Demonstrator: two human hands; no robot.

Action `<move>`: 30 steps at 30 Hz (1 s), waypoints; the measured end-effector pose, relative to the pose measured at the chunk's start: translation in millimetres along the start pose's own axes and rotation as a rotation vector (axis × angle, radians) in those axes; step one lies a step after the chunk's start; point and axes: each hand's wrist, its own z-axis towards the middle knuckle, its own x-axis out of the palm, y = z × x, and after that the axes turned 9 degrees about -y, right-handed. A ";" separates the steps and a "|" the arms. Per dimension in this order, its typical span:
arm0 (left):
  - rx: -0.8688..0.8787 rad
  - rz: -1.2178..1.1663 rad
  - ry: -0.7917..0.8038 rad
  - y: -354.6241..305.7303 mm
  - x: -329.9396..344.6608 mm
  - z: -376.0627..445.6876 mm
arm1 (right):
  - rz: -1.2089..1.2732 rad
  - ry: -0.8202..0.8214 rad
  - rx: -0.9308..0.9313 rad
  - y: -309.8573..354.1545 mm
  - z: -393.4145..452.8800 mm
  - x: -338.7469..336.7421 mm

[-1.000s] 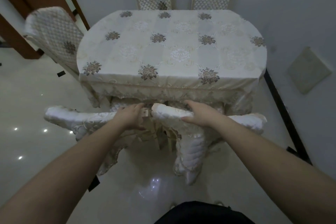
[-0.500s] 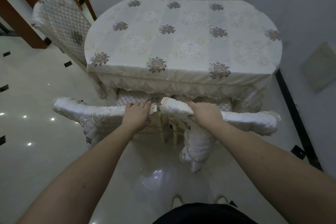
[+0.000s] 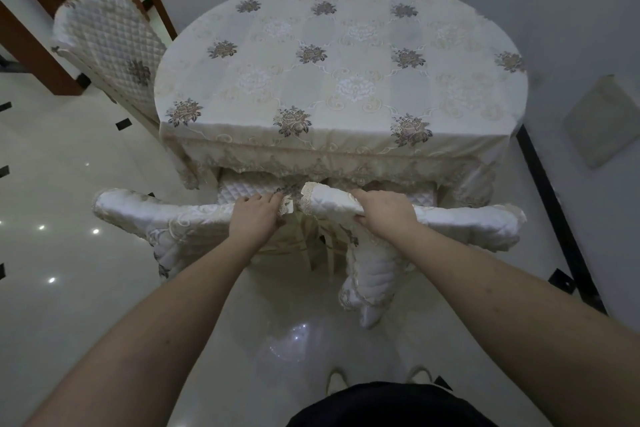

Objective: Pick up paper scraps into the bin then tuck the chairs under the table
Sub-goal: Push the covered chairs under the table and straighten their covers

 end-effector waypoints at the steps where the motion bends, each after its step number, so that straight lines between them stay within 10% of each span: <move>1: 0.004 0.004 0.007 0.5 0.1 2.6 | -0.001 0.004 0.003 -0.1 0.1 0.0; 30: 0.053 -0.030 0.157 4.4 -17.0 22.1 | 0.018 -0.065 -0.048 -2.1 -15.5 -5.9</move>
